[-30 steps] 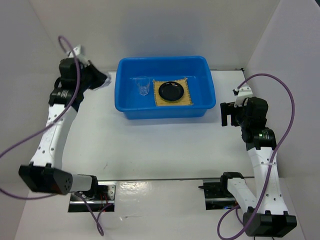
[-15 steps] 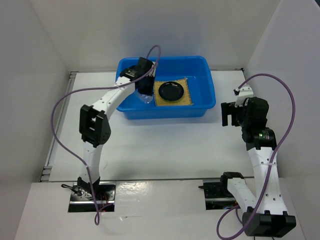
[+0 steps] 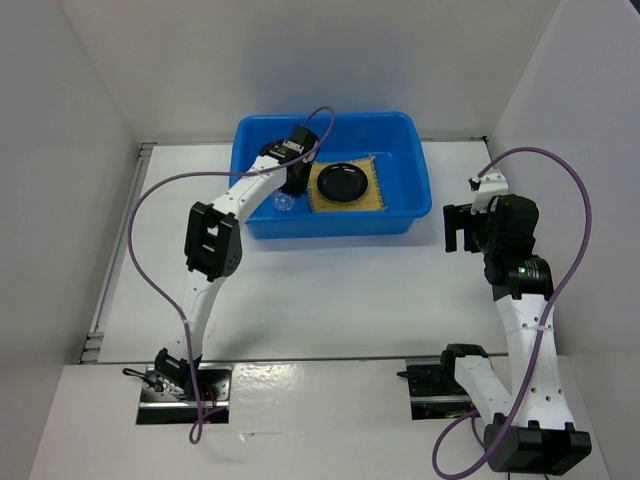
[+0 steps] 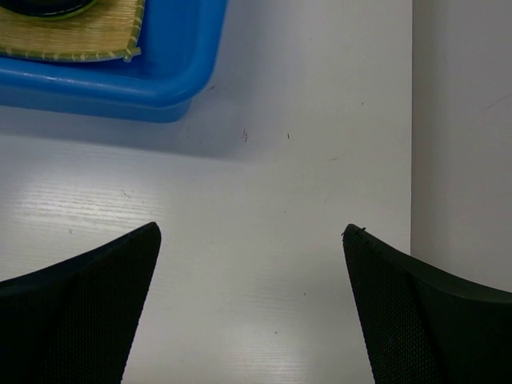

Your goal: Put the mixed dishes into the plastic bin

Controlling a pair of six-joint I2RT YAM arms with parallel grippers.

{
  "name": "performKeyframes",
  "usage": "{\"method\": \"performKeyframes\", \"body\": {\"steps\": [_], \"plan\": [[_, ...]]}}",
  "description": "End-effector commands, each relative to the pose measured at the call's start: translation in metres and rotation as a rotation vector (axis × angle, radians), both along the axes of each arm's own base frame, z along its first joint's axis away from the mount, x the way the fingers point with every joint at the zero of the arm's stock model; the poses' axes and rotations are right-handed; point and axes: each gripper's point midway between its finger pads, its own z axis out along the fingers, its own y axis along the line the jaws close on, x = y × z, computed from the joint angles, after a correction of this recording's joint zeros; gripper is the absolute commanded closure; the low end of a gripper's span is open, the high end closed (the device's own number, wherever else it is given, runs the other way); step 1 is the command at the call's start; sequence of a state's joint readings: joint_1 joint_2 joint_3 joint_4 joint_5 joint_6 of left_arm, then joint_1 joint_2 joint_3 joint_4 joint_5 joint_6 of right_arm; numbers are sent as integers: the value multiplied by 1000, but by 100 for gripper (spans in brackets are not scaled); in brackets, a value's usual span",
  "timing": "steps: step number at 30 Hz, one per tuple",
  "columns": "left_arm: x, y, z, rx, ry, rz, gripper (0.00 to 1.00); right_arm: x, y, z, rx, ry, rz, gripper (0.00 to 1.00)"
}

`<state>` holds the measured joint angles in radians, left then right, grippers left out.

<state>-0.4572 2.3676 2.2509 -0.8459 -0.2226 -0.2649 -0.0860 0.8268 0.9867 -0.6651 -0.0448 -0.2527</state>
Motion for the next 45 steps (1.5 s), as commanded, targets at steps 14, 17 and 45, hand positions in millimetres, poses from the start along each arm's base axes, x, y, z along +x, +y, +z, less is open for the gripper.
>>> {"method": "performKeyframes", "body": {"steps": [14, 17, 45], "plan": [[17, 22, 13, -14, -12, 58, 0, 5, -4, 6, -10, -34, -11, 1], [14, 28, 47, -19, -71, 83, 0, 5, -4, 6, -10, -34, -11, 1], [-236, 145, 226, -440, -1023, 140, 0, 1, -8, 15, -27, -80, -36, 1]]}}
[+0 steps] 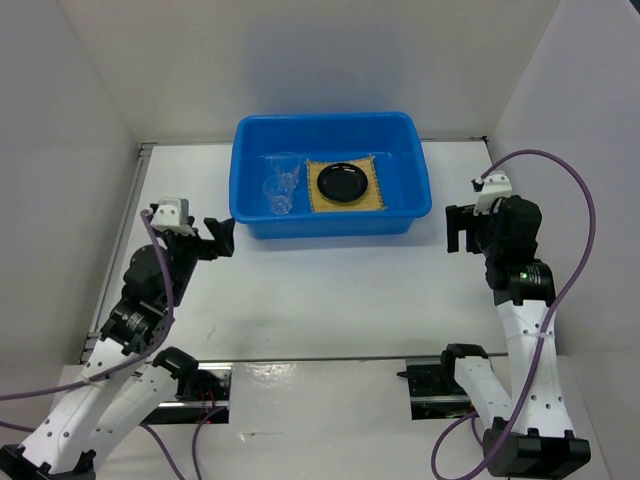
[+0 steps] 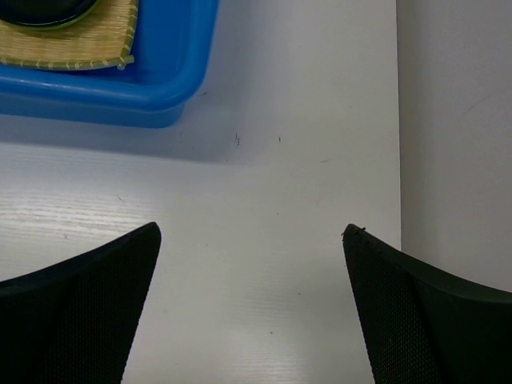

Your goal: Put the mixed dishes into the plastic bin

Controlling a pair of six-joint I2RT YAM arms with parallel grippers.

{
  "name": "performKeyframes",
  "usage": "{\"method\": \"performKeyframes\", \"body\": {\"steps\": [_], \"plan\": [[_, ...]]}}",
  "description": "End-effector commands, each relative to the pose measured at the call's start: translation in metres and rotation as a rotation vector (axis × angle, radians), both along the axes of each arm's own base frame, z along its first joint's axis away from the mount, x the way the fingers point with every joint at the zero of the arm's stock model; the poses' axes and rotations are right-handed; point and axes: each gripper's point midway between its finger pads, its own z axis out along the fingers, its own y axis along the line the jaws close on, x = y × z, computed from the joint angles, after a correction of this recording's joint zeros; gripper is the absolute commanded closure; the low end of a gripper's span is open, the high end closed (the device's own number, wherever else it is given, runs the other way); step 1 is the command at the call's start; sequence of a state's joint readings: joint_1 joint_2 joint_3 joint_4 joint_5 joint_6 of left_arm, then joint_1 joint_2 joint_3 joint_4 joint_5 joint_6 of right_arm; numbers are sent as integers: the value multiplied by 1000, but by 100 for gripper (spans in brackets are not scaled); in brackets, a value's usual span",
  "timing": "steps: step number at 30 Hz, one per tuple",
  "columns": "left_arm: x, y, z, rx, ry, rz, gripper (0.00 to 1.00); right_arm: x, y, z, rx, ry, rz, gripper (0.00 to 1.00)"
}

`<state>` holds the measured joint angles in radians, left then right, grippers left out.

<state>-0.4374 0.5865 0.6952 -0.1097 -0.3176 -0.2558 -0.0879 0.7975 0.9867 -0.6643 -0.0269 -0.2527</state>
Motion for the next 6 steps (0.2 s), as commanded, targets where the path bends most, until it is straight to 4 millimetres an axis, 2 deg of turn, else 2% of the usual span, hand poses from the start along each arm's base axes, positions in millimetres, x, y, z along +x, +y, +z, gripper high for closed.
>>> {"method": "performKeyframes", "body": {"steps": [1, 3, 5, 6], "plan": [[-3, 6, 34, -100, -158, 27, 0, 5, -5, 8, -16, -51, -18, 1], [-9, -11, 39, -98, -236, -85, 0, 5, -3, 8, -12, -51, -10, 1], [-21, -21, 31, -27, -355, -175, 0, 5, -3, 8, -12, -51, -10, 1], [-31, -36, 27, 20, -411, -276, 0, 5, -3, 8, -12, -51, -10, 1]]}}
